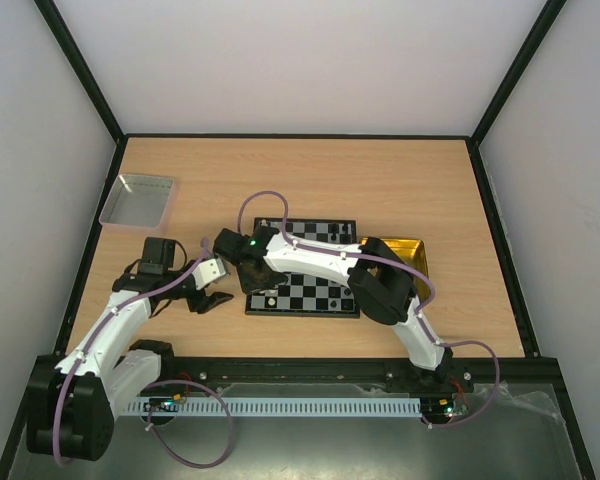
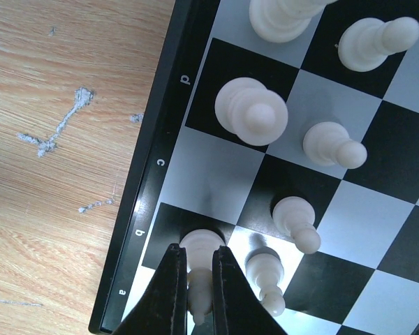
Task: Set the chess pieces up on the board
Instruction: Place the chess piece on the chessboard.
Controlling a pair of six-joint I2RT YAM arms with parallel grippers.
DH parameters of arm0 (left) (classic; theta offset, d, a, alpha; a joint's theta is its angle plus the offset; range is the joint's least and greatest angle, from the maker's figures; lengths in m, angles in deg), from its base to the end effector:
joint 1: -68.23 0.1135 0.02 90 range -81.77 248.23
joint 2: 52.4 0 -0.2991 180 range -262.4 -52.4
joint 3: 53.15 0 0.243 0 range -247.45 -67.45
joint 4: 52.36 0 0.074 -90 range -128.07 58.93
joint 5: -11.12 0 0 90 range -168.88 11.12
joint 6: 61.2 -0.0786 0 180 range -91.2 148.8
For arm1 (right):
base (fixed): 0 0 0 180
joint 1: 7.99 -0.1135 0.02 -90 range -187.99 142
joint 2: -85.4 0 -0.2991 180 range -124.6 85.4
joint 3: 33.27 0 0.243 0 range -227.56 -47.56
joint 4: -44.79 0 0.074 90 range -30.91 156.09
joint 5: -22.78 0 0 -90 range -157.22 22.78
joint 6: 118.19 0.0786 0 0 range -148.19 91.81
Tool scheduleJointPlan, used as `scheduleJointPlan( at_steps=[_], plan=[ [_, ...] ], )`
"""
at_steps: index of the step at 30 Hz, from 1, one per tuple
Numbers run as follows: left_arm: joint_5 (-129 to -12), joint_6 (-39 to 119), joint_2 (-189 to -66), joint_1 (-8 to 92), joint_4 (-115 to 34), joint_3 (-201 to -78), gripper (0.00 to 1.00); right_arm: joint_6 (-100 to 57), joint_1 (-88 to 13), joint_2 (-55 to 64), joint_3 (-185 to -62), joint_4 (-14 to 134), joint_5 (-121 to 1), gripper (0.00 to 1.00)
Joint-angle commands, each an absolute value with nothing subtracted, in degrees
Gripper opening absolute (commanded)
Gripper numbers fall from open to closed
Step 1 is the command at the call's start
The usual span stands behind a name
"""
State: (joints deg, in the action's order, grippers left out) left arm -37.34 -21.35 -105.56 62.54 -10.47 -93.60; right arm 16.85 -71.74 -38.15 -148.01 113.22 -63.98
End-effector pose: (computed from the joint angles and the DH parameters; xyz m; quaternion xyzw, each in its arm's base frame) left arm 0.1487 -0.0672 0.1911 0.5123 0.7366 -0.2052 0.3910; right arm 0.1991 0.4137 0.1768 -0.1646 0.9797 0.1067 0.0418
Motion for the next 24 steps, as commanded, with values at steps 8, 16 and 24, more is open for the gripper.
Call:
scheduleJointPlan(
  at_steps=[8, 16, 24],
  plan=[
    [-36.7, -22.0, -105.5, 63.0, -11.0, -93.1, 0.70, 17.3, -71.5, -39.2, -149.1, 113.2, -63.1, 0.02],
    [-36.7, -21.9, -105.6, 63.0, -11.1, -93.1, 0.70, 17.5, -71.6, -38.8, -149.2, 112.9, -62.8, 0.02],
    [-36.8, -21.9, -105.6, 63.0, -11.2, -93.1, 0.71, 17.6, -71.5, -38.8, -148.9, 112.9, -62.9, 0.09]
  ],
)
